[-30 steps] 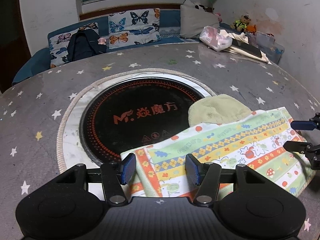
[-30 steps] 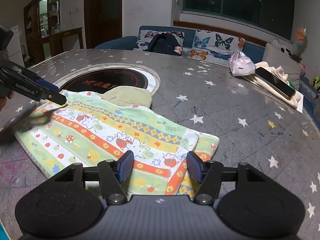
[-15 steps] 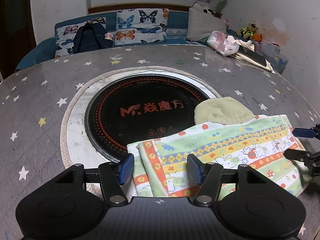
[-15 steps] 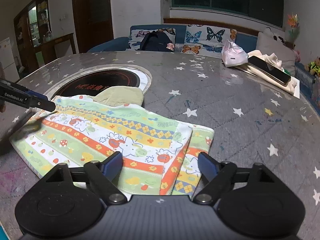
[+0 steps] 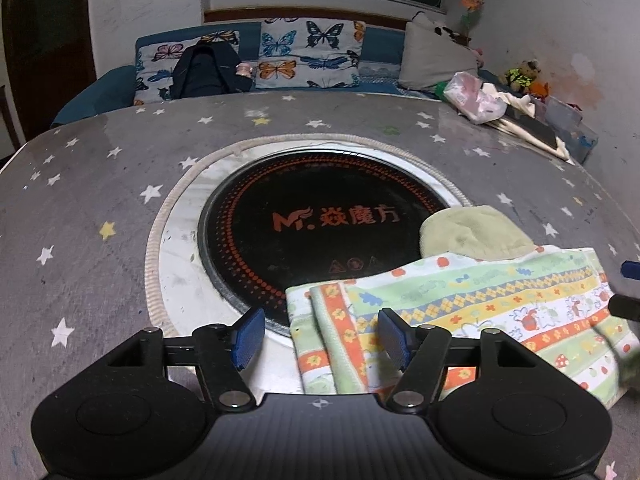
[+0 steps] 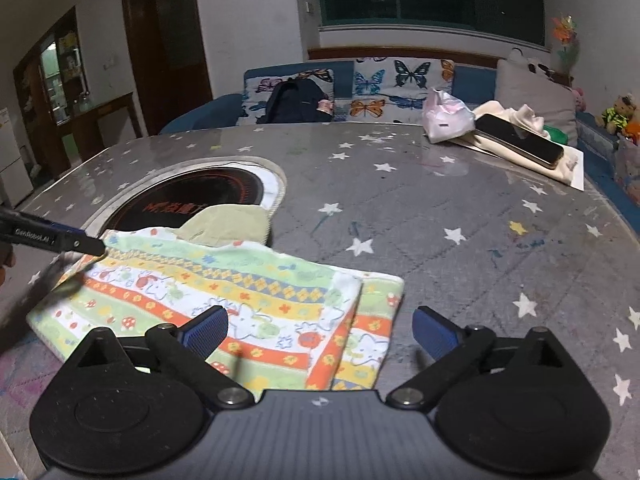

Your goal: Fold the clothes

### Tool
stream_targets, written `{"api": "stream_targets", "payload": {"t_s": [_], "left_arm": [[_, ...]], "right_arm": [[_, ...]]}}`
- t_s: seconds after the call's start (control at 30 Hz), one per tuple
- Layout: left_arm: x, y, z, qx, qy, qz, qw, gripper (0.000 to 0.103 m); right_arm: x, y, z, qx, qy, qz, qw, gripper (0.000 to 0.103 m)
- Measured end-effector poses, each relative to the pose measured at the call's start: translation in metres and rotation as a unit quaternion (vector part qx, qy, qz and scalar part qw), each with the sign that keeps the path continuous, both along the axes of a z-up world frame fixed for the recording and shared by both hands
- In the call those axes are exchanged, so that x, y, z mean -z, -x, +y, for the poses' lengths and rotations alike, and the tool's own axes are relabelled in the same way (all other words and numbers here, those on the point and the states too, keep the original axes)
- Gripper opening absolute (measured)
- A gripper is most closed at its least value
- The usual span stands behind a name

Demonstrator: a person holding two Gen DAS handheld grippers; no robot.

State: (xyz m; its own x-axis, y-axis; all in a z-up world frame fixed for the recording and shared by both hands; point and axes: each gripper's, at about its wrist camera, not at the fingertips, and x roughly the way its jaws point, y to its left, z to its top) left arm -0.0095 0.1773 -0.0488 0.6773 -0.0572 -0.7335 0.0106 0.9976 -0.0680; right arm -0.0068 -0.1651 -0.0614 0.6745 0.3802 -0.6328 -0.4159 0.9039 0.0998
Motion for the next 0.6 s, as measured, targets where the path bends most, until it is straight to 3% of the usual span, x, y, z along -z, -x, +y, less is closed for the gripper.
{"api": "stream_targets", "payload": {"t_s": [0.2, 0.6], "left_arm": [[0.003, 0.001, 0.001, -0.006, -0.001, 0.000, 1.0000, 0.070], [0.008, 0.004, 0.002, -0.007, 0.004, 0.003, 1.0000, 0.068]], "right_arm": [[0.003, -0.006, -0.002, 0.012, 0.001, 0.009, 1.000, 0.098], [0.008, -0.011, -0.001, 0.016, -0.005, 0.026, 1.000, 0.085]]}}
